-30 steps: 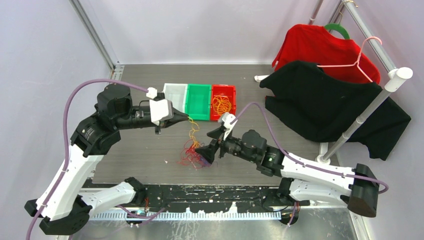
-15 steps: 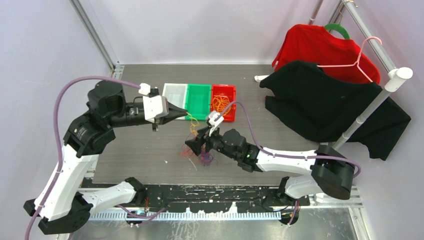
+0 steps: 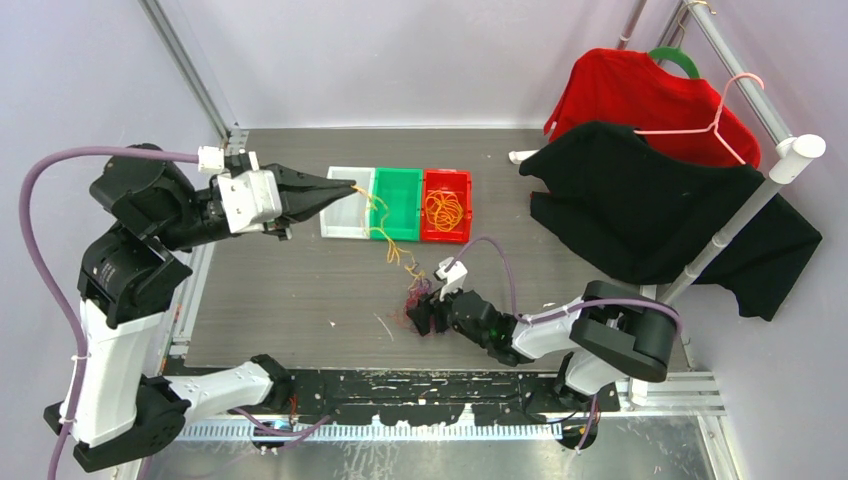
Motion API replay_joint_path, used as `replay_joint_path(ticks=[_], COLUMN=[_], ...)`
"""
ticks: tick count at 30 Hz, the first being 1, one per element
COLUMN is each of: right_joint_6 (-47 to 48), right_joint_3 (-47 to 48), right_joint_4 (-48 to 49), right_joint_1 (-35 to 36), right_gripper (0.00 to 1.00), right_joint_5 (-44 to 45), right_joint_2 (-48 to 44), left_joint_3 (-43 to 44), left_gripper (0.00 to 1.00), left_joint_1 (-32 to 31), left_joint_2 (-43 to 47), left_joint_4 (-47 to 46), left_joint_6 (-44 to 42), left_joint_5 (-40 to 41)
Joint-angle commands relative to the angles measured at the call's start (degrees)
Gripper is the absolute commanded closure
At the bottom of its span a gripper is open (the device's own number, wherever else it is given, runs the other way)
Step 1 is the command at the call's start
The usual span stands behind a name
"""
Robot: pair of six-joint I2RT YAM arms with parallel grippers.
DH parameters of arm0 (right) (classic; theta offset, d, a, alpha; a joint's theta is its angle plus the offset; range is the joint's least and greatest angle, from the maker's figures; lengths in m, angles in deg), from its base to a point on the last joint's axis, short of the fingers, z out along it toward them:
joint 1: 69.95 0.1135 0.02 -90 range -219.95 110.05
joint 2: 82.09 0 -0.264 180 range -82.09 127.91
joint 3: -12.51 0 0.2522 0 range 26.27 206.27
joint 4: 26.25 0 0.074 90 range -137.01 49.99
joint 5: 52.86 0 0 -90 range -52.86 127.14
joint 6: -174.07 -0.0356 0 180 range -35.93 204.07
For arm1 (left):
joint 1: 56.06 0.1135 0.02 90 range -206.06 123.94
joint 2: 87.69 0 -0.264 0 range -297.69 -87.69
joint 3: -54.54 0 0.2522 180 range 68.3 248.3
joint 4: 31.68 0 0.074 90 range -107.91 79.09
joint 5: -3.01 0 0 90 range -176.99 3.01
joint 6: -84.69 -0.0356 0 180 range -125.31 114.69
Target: Untangle the cables
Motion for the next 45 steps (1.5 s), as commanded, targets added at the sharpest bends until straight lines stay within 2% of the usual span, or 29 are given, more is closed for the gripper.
replay_joint_path(ticks=[1, 4, 13, 17, 22, 27, 31, 36, 41, 45], right_joint_6=[-3.04, -3.61, -5.23, -6.13, -7.70, -8.54, -8.82, -9.19, -9.55, -9.72], right_joint_3=[-1.10, -1.07, -2.91, -3.98, -4.27, -4.46, -4.43, -4.67, -5.00, -4.89], right_joint_4=[6.89, 5.87, 6.72, 8.75, 9.60, 11.45, 12.32, 13.41, 14.07, 13.84], right_joint_1=[0.32, 0.41, 0.50, 0.59, 0.58, 0.75, 1.02, 1.37, 1.63, 1.86], right_gripper=[0.26, 0.24, 0.24, 0.38, 0.70, 0.84, 0.96, 0.99, 0.99, 0.99], right_joint_5=[0.71, -0.09, 0.23, 0.17, 0.07, 0.05, 0.20, 0.73, 1.35, 2.08], right_joint_2=[0.93, 0.64, 2.98, 4.37, 6.18, 8.44, 9.99, 11.66, 12.81, 13.41], left_joint_3=[3.53, 3.65, 2.52, 3.11, 8.87, 16.40, 22.46, 30.36, 45.48, 44.49], left_gripper=[1.00, 1.00, 1.00, 1.00, 1.00, 1.00, 1.00, 1.00, 1.00, 1.00], left_joint_1=[-0.25, -0.18, -0.17, -0.21, -0.25, -0.20, -0.23, -0.24, -0.24, -0.25], left_joint_2=[-0.86, -1.28, -1.74, -2.64, -5.58, -8.57, -11.54, -17.84, -26.84, -27.44], left_joint_4=[-4.67, -5.52, -24.67, -32.41, -35.53, -35.61, -38.91, -46.59, -49.46, -55.23], left_joint_6=[0.28, -0.57, -2.54, -6.52, -10.37, -12.73, -15.41, -21.29, -27.27, -32.06], left_joint_5=[2.07, 3.51, 17.06, 22.47, 24.45, 24.36, 27.25, 30.74, 32.83, 31.15])
